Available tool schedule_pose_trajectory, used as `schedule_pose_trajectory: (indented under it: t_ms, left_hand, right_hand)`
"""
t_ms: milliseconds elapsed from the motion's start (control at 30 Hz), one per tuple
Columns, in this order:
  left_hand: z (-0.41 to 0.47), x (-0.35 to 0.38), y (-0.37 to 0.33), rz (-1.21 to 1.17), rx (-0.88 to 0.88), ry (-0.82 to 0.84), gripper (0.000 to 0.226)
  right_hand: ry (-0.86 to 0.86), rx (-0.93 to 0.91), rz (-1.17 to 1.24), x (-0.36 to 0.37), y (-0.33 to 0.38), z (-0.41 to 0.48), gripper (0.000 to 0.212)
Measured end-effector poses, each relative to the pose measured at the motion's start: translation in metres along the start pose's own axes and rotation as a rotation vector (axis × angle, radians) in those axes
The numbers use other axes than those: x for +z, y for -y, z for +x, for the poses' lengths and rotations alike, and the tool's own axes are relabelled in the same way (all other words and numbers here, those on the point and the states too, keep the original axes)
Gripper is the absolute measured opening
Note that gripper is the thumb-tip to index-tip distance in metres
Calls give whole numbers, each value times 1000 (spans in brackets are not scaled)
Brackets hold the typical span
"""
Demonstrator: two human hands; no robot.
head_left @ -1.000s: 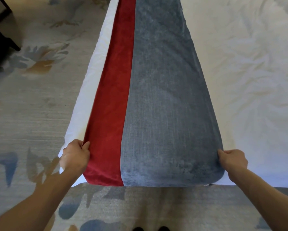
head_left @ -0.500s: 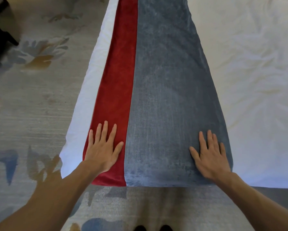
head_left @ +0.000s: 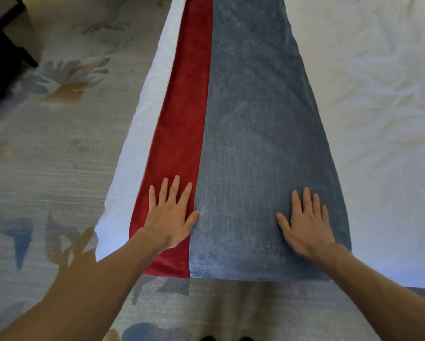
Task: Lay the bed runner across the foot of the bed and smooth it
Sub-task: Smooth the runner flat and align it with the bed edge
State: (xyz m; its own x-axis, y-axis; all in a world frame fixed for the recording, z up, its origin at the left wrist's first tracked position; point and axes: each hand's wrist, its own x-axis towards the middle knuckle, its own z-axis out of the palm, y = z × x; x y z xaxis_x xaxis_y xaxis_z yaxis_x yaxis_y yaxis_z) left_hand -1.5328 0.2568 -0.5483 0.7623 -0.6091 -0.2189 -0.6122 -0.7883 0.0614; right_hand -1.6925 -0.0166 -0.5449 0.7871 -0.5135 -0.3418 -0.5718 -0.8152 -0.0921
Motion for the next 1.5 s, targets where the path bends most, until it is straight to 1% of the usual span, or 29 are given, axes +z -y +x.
schedule_pose_trajectory:
  t_ms: [100, 200, 300, 400, 500, 600, 700, 800, 833, 933, 1067, 1133, 1233, 1300, 1367, 1500]
  left_hand:
    - [5, -16, -9, -32, 33, -54, 71]
    - [15, -30, -19, -35, 58, -53, 69]
    - [24, -39, -28, -69, 55, 11, 70]
    - [30, -42, -35, -41, 87, 77, 71]
    - [36, -43, -42, -17, 115, 176, 72]
    - [37, -41, -45, -47, 89, 267, 77]
    - [35, -39, -45, -52, 83, 280, 79]
    - [39, -40, -43, -2, 103, 258, 80]
    - [39, -40, -43, 39, 126, 245, 80]
    - [48, -44, -33, 171, 289, 156, 81]
    - [89, -51, -18, 174, 577, 39, 78]
    - [110, -54, -16, 163, 662, 24, 78]
    - [133, -52, -5, 237, 799, 42, 76]
    - [142, -50, 1, 283, 848, 29, 74]
    - [141, -46, 2, 276, 868, 27, 73]
    - [140, -41, 2, 244, 865, 22, 71]
  right_hand:
    - [-45, -14, 25, -14, 14, -1, 70]
    - [-52, -63, 46, -26, 26, -2, 66]
    - [-27, -94, 72, -35, 37, -5, 64]
    - [18, -92, 109, -37, 45, -9, 62]
    - [89, -84, 129, -30, 50, -15, 66]
    - [149, -74, 120, -23, 51, -18, 71]
    - [142, -51, 110, -18, 55, -14, 72]
    - [103, 8, 124, -11, 64, -14, 69]
    - [87, 32, 127, -9, 67, -16, 67]
    - [38, 155, 177, -5, 85, -15, 66]
    - [-22, 335, 231, -3, 114, -9, 64]
    - [-70, 409, 254, 0, 127, -9, 64]
    - [-128, 501, 280, 2, 148, -6, 63]
    - [-171, 556, 314, 3, 161, -5, 63]
    - [-207, 592, 358, 4, 172, -6, 62]
    - [-212, 618, 400, 5, 194, -12, 62]
